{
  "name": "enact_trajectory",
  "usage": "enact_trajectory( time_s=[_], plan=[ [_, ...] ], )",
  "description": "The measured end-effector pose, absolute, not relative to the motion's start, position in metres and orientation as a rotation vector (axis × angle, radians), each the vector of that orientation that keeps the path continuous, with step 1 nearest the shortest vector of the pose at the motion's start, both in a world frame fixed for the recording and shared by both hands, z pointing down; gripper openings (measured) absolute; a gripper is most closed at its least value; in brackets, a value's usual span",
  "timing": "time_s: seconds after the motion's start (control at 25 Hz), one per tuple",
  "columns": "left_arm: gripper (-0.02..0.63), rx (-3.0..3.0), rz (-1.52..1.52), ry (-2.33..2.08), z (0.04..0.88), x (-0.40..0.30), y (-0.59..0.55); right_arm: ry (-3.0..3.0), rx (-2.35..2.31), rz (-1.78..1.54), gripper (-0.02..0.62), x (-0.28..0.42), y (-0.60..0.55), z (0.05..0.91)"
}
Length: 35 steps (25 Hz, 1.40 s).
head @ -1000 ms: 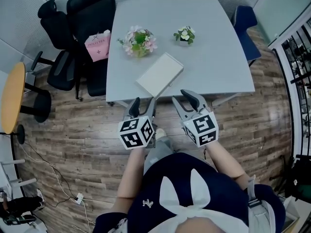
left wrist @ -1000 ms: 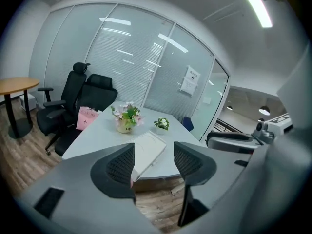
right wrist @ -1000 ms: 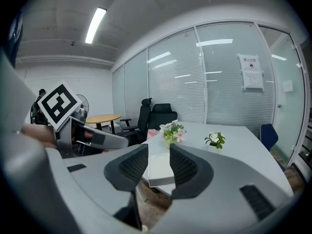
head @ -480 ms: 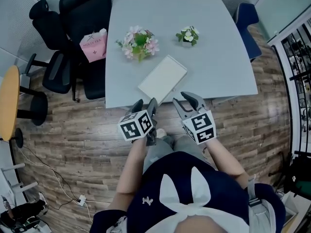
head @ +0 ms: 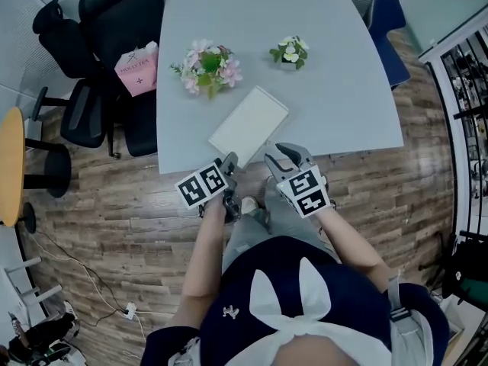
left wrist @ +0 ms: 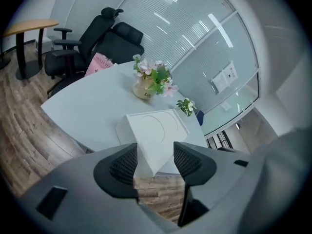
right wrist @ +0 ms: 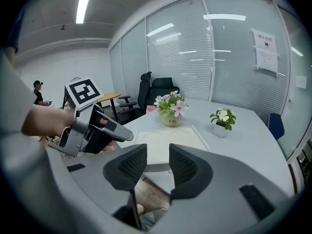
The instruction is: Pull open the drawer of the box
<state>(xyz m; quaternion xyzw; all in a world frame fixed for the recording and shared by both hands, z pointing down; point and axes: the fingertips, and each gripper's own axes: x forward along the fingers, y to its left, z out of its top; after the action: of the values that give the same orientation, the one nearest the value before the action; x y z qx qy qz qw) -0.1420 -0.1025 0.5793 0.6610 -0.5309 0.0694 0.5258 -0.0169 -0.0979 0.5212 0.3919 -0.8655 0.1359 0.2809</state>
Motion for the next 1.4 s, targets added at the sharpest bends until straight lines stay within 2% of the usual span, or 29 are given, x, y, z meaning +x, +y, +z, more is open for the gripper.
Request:
enact_trajectory(
  time_s=[0.16, 0.52, 0.8, 1.4],
  plan=[
    [0.238, 1.5, 0.148, -1.277, 0.594, -0.14, -0.108, -2.298, 0.986, 0.379, 0.147, -0.011, -0.111, 0.543],
    [0.181, 1.387, 0.169, -1.327, 0.618, -0.143, -0.118, -2.221, 0.831, 0.44, 0.15, -0.002, -0.129, 0.583],
    [0.089, 1.308, 0.205, -1.387, 0.626, -0.151, -0.115, -2.183, 0.756, 0.463, 0.15, -0.004, -0.136, 0.608],
    [0.089, 1.305, 0.258, -1.462, 0.627, -0.151, -0.115, -2.074, 0.632, 0.505, 0.152, -0.008, -0.138, 0.658]
  ],
)
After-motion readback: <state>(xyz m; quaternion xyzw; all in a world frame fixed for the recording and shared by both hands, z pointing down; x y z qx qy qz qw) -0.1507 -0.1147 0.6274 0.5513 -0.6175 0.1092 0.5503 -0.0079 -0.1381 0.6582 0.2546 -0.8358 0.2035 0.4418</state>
